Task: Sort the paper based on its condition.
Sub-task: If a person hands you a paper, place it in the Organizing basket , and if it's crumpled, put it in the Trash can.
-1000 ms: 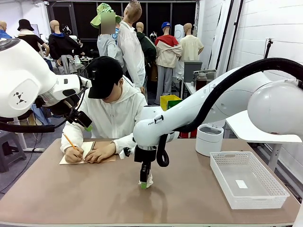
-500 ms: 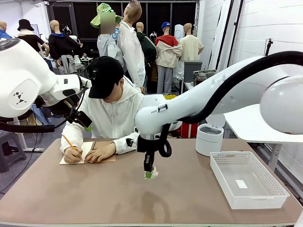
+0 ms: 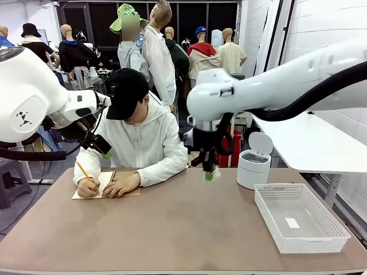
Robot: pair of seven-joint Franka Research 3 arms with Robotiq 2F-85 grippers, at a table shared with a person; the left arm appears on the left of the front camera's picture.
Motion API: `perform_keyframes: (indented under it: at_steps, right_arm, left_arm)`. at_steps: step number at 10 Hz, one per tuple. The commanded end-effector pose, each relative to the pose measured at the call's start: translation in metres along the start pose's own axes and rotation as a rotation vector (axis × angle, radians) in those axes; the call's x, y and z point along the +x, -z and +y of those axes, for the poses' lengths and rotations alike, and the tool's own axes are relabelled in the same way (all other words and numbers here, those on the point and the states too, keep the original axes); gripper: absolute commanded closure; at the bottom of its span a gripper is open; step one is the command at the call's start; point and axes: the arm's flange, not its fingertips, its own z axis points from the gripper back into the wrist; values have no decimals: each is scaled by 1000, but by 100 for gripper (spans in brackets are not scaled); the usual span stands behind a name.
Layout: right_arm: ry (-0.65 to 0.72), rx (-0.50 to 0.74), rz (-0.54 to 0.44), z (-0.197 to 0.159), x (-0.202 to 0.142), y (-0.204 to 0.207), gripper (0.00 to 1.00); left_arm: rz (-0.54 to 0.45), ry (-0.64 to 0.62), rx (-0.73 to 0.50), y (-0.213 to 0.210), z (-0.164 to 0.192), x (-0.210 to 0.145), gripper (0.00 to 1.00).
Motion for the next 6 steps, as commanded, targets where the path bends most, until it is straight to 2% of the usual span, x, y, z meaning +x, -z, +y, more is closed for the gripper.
perform_keyframes:
  at_steps: [1,3,4,5,6]
  right_arm:
    - [16,-49,17,-21,-16,-16,76]
    - [52,-68,-27,-37,-32,-37,76]
    - [73,-82,-76,-28,-33,-42,76]
    - [65,-64,-22,-34,-34,-37,76]
    - [65,-64,-22,-34,-34,-37,76]
  left_arm:
    - [0,0,-1,0,1,-1,0]
    - [0,0,-1,0,1,-1,0]
    - [0,0,-1,0,1,-1,0]
    - [0,0,-1,0,1,-1,0]
    - [0,0,-1,0,1,-1,0]
